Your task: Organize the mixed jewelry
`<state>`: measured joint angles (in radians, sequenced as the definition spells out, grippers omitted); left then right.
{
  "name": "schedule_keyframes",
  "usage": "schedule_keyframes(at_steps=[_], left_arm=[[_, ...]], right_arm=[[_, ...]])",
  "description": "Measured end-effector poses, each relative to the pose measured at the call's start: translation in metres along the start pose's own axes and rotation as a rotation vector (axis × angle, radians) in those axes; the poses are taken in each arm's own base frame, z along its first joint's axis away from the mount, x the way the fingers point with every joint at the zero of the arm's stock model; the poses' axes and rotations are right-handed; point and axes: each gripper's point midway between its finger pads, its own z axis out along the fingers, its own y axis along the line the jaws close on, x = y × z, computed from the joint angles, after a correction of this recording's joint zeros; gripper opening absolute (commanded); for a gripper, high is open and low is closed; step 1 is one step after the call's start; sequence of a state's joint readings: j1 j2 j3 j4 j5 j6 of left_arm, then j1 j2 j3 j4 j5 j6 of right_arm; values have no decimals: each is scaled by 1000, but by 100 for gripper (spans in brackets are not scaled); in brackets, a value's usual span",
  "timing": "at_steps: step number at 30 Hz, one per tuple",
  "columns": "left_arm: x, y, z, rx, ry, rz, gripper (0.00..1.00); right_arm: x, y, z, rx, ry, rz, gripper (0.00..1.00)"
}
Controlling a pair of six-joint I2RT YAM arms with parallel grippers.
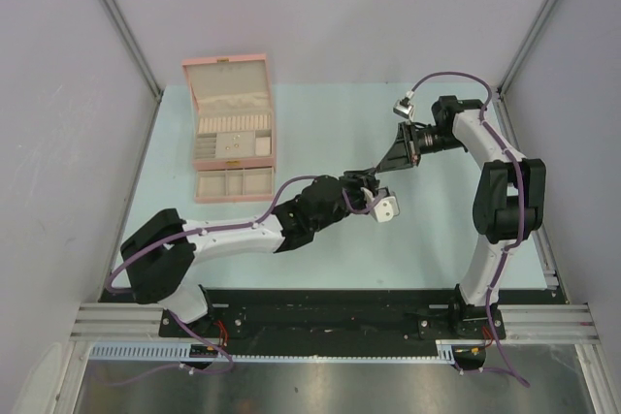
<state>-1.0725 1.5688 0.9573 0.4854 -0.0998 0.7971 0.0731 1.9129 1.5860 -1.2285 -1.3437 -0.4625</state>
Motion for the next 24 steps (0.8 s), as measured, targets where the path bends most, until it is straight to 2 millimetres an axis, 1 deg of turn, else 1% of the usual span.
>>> schedule_keyframes(at_steps=[1,4,8,13,24], left_arm=[[0,0,0,-2,-3,1,33],[1,-1,-1,-3,-6,7,31],[4,-4,-1,2,-6,14,30],[12,-12,-4,16,6,26,28],[2,-1,-3,-33,-37,47,28]], right_arm=[[0,0,1,-1,2,-1,0],[1,1,2,-3,6,-1,0],[1,1,2,-3,6,-2,0],[1,1,3,-3,7,-2,0],[2,5,2,0,4,-4,0]])
